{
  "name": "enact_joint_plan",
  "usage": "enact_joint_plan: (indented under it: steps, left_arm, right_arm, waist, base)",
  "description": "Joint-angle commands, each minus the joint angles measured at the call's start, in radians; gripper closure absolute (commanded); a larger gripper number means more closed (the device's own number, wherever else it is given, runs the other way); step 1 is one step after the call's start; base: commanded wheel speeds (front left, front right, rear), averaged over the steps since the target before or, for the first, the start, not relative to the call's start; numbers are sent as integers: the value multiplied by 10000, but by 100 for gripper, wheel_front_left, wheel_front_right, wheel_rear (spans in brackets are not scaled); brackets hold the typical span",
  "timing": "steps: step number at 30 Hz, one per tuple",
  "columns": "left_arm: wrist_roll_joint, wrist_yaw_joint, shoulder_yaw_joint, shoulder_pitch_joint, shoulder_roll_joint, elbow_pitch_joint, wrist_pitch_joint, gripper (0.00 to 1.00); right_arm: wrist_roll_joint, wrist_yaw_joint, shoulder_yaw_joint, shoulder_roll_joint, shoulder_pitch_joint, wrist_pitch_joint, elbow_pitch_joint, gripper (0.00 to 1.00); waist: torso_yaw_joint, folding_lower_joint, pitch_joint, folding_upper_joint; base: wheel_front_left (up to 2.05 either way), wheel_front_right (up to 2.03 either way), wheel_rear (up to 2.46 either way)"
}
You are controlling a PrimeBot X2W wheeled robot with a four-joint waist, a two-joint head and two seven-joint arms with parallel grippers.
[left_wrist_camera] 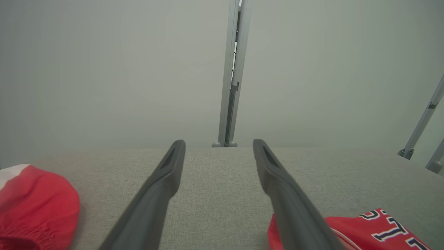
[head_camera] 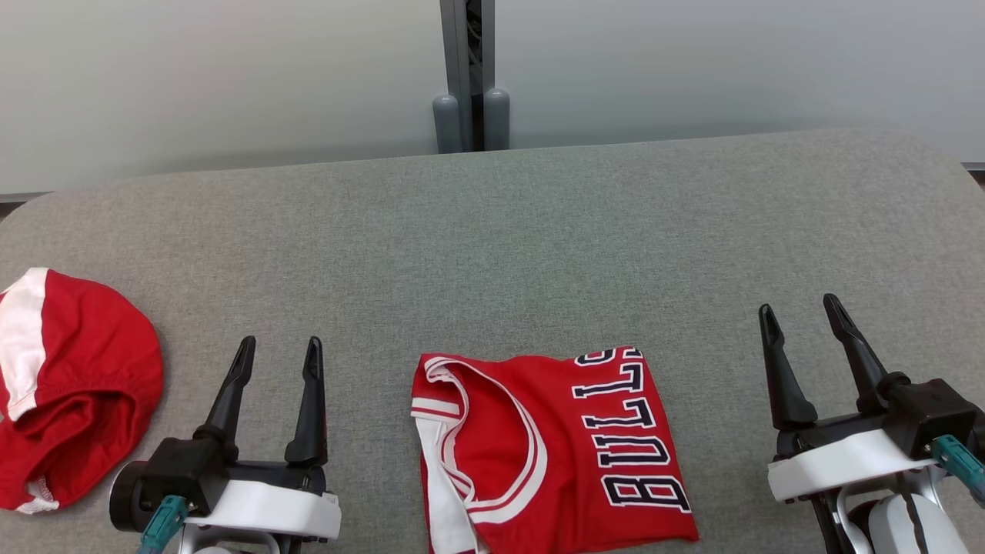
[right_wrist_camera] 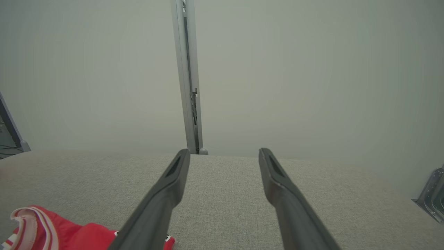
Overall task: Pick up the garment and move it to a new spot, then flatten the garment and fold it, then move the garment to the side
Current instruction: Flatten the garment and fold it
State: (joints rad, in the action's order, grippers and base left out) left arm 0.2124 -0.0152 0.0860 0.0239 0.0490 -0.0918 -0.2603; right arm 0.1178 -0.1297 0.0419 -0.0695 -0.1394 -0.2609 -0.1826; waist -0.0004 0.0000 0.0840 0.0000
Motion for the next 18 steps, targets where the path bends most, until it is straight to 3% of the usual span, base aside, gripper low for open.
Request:
enact_joint_plan:
  steps: [1,5,6,7,8,18]
  left_arm:
    - [-92,26,-15,-84,31,52,-45,0]
    - [-128,-12,-16,-53,31,9,-45,0]
    - [-131,-29,-12,-47,31,-6,-45,0]
    - [-126,-44,-5,-47,31,-24,-45,0]
    - [-125,-57,10,-47,31,-40,-45,0]
    - [-89,-87,96,152,31,-120,-45,0]
  right_arm:
    - [-22,-19,-76,6,-83,-71,23,0]
    - [-85,-19,-10,61,-103,-74,86,0]
    - [-70,-19,121,68,-99,-74,99,15]
    - [-90,-19,215,69,-82,-74,123,70]
    - [-95,-19,282,62,-62,-75,140,100]
    - [340,-19,2237,-141,147,-75,-157,100]
  waist:
    - [25,0,7,0]
    - [85,0,28,0]
    - [106,0,38,0]
    - [127,0,50,0]
    - [152,0,67,0]
    - [484,0,340,0]
  base:
    - [0,0,0]
    - [0,0,0]
    - [0,0,0]
    - [0,0,0]
    - [0,0,0]
    - [0,0,0]
